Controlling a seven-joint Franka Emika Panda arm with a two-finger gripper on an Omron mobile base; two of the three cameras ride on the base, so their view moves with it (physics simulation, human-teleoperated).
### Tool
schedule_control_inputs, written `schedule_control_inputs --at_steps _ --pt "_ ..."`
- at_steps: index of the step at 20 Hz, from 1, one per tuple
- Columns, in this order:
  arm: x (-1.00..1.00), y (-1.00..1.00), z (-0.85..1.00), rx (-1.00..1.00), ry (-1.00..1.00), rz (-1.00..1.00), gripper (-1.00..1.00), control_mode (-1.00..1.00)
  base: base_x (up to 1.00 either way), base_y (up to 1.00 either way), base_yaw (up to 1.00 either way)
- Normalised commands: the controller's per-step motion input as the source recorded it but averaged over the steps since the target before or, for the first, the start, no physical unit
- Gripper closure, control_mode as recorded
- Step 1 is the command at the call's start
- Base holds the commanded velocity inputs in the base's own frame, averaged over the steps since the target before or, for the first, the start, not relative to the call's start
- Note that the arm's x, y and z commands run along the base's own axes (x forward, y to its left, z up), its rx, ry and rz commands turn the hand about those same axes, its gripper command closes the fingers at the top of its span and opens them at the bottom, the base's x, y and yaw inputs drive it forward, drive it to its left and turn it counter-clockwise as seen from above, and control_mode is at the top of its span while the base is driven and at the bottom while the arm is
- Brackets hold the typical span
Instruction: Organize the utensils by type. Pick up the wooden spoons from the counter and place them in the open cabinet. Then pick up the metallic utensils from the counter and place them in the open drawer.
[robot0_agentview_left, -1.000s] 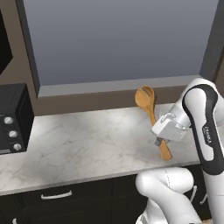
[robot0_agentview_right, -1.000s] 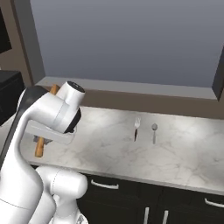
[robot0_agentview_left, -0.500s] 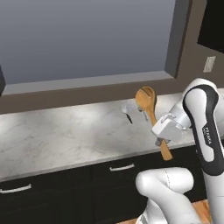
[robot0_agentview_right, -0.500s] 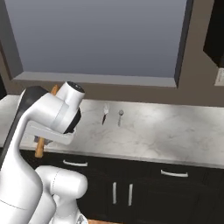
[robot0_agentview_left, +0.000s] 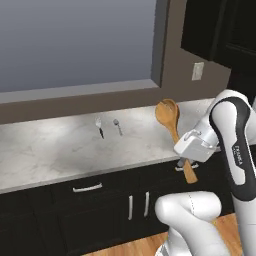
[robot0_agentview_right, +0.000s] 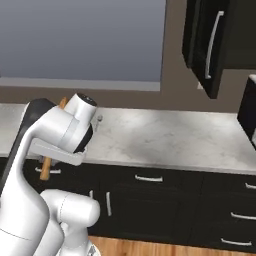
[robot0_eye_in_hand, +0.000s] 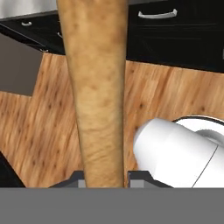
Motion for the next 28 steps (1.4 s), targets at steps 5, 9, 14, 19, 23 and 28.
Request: schedule_control_inputs --at_steps 5,9,14,19,23,28 --pt "0.0 0.0 0.0 0.0 0.0 0.0 1.0 1.0 -0.39 -0.91 -0.02" --pt "0.0 0.0 0.0 0.0 0.0 0.0 1.0 1.0 -0.36 -0.93 -0.05" --pt "0.0 0.0 0.0 0.0 0.0 0.0 1.0 1.0 -0.33 -0.96 -0.06" --pt "0.0 0.0 0.0 0.0 0.0 0.0 1.0 1.0 -0.23 -0.93 -0.08" --pt "0.0 0.0 0.0 0.0 0.0 0.0 1.0 1.0 -0.01 -0.64 -0.06" --pt "0.0 0.0 0.0 0.0 0.0 0.0 1.0 1.0 0.2 -0.31 0.0"
